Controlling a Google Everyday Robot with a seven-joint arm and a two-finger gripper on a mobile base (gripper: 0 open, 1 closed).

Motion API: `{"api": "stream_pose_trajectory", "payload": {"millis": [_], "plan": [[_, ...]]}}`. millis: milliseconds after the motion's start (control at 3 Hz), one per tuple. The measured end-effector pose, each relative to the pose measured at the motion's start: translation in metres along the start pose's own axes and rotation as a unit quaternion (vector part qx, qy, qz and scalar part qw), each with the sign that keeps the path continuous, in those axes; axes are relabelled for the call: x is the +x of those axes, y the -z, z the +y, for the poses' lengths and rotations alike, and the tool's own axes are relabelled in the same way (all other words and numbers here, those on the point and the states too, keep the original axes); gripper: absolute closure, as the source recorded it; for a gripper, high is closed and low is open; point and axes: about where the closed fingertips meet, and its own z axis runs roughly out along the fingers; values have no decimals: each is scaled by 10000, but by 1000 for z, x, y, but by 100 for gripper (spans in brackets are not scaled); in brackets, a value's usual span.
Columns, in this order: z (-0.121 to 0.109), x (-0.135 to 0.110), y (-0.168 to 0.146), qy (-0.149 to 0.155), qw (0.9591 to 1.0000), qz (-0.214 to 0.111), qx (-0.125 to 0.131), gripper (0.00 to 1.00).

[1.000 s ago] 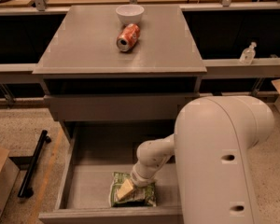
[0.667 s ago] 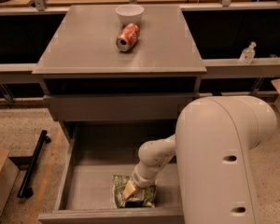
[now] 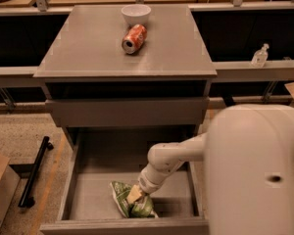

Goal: Pick green jalapeno chip bag from middle drawer and place on counter

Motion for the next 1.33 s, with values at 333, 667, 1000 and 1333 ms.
{"api": "stream_pose_trajectory", "payload": {"millis": [333,667,1000,1333], "plan": [[36,-30,66,500,9951,-648,-549,100],[64,-51,127,1002,9816,-1154,-1145,100],[84,-68,190,1573,9532,-1706,-1939,100],[90,-87,268,2435,9194,-2180,-2186,100]]}}
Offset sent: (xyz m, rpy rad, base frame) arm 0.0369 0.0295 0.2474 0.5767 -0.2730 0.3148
